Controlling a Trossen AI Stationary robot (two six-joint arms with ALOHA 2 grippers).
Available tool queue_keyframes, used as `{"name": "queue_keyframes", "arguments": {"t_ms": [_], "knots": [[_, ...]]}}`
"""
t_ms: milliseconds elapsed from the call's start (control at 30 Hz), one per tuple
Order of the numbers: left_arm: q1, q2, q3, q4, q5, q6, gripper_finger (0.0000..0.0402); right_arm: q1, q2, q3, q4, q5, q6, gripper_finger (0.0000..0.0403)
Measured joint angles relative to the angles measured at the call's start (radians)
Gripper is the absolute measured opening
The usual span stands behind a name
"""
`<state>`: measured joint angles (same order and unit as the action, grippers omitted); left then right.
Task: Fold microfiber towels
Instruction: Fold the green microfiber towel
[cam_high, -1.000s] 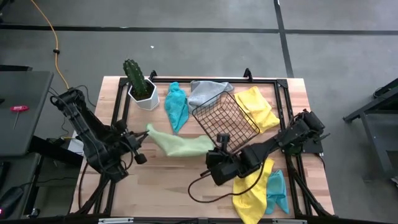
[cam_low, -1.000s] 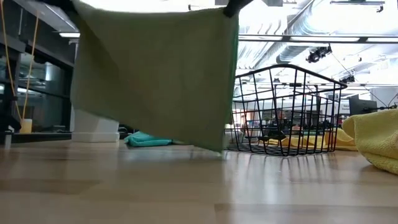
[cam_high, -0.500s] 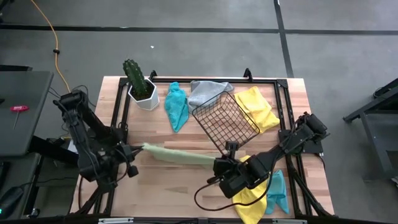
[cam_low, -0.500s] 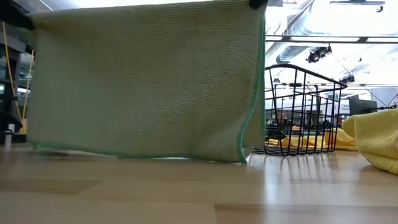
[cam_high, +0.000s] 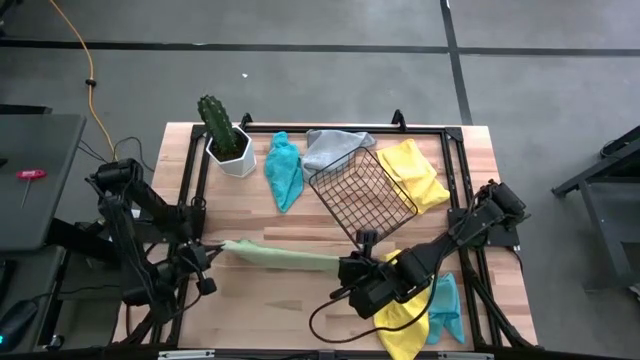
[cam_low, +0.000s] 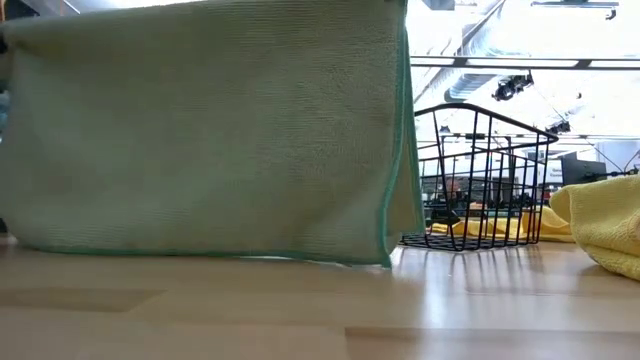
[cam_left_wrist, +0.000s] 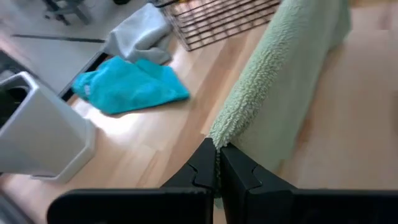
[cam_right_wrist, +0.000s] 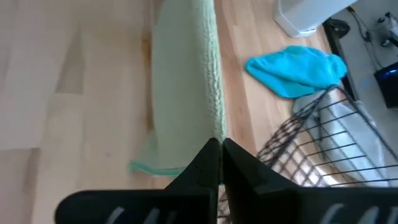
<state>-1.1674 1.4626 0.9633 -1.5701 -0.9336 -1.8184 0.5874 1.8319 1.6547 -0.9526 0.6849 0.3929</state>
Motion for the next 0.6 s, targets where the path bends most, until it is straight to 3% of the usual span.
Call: {"name": "queue_keyframes", "arguments": {"t_ms": [300, 600], "knots": [[0.063, -0.041, 0.072, -0.001, -0.053, 0.22, 0.0, 0.002, -0.009, 0.057, -0.128, 0.08, -0.009, 0.0], [0.144, -0.037, 0.11, -0.001, -0.203, 0.401, 0.0, 0.035, 0.004, 0.077, -0.173, 0.168, -0.026, 0.0]]}}
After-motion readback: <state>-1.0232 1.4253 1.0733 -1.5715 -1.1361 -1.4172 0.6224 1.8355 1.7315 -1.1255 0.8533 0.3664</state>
